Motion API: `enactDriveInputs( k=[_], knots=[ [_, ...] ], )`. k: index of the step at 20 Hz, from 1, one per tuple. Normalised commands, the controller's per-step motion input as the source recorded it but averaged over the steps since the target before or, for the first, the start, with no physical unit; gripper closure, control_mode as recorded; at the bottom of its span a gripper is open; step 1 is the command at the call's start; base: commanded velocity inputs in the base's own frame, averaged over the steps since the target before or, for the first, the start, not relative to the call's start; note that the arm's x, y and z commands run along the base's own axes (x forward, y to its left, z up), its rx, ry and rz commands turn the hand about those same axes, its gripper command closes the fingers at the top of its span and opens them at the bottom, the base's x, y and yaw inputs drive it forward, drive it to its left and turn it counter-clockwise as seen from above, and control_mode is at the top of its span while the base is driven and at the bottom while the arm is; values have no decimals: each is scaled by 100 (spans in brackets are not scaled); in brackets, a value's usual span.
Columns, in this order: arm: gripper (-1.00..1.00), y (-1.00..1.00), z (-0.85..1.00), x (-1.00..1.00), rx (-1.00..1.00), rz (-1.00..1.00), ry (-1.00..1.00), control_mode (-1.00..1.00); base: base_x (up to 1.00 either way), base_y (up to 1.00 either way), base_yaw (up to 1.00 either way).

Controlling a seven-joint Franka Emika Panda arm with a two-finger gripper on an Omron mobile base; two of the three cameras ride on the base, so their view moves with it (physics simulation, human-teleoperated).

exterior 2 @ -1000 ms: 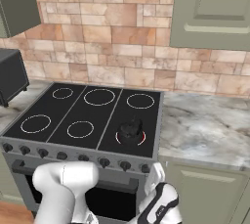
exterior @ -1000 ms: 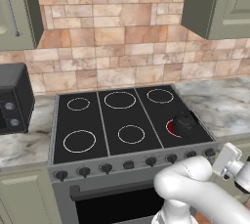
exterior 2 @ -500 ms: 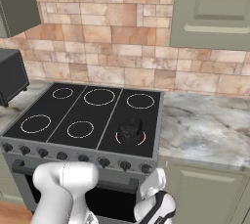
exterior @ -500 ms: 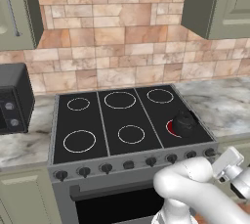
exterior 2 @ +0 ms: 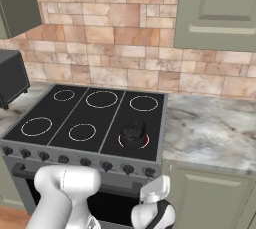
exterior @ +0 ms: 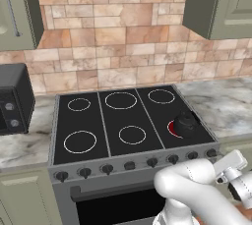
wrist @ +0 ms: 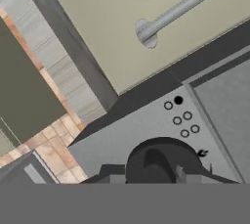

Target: Lower the heat of the kettle.

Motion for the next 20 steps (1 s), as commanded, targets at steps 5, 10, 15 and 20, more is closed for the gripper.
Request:
enactDriveInputs(
  k=[5, 10, 15, 20],
  knots=[
    [100, 21, 38, 0, 10, -16, 3, -100, 0, 0, 0],
    [100, 31, 48, 0, 3, -15, 9, -100, 0, 0, 0],
    [100, 51, 31, 0, -5, -6, 12, -100, 0, 0, 0],
    [100, 21, -3, 0, -3, 0, 7, -100, 0, 0, 0]
  ],
)
